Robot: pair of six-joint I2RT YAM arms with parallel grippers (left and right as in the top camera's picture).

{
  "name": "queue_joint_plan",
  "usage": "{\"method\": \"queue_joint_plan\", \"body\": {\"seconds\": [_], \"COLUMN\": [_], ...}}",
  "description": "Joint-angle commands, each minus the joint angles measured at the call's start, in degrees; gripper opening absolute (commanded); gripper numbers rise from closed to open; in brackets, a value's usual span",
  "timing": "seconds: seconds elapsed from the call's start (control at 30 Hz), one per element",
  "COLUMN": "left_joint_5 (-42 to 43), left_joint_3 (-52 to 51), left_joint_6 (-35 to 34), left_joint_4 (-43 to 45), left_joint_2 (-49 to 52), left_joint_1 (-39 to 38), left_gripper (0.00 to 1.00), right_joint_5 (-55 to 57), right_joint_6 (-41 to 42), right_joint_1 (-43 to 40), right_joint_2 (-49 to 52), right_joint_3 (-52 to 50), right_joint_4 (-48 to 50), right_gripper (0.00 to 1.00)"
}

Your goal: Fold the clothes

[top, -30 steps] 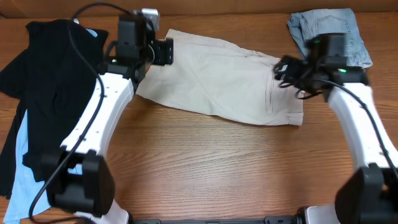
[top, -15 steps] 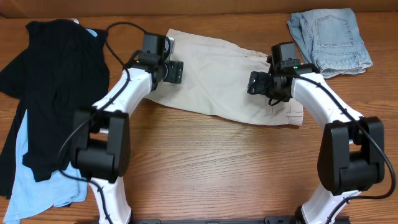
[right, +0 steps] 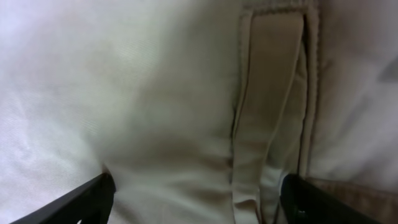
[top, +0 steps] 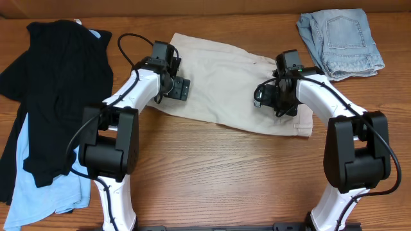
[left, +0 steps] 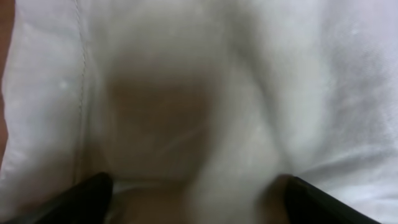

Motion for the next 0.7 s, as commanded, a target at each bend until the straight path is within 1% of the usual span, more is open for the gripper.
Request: {"method": "queue_joint_plan", "body": {"seconds": [0.0, 0.1, 0.2, 0.37, 0.57, 0.63, 0.67], "left_joint_5": [0.8, 0.5, 0.6, 0.6, 0.6, 0.6, 0.6], "left_joint_3": [-2.4, -2.4, -2.4, -2.4, -2.4, -2.4, -2.4], "left_joint_6": [-1.0, -3.1, -4.3, -4.7, -4.7, -4.7, -4.5], "left_joint_4": [-7.3, -14.6, -19.2, -22.2, -21.6, -20.8, -20.3], "left_joint_2": [2.1, 2.1, 1.8, -1.2, -12.2, -16.5, -18.8], "left_joint_1": [0.0, 0.2, 0.8, 1.3, 1.3, 1.3, 1.3], "left_gripper": [0.81, 0.72, 0.71, 0.73, 0.81, 0.89, 0.97], "right_joint_5": [-1.8, -1.8, -1.8, -1.8, -1.8, -1.7, -1.5], "right_joint_6": [2.4, 2.4, 2.4, 3.7, 5.6, 5.6, 5.6], "right_joint_1": [0.5, 1.7, 3.6, 7.6, 9.0, 8.3, 7.8], "right_joint_2": [1.7, 1.7, 1.6, -0.2, -8.3, -12.3, -14.2], "right_joint_3": [-0.5, -0.5, -0.5, -0.5, -0.5, -0.5, -0.5], "right_joint_4": [-3.3, -7.0, -9.0, -10.9, -13.3, -14.8, -15.6], "right_gripper": [0.87, 0.86, 0.85, 0.85, 0.85, 0.86, 0.86]}}
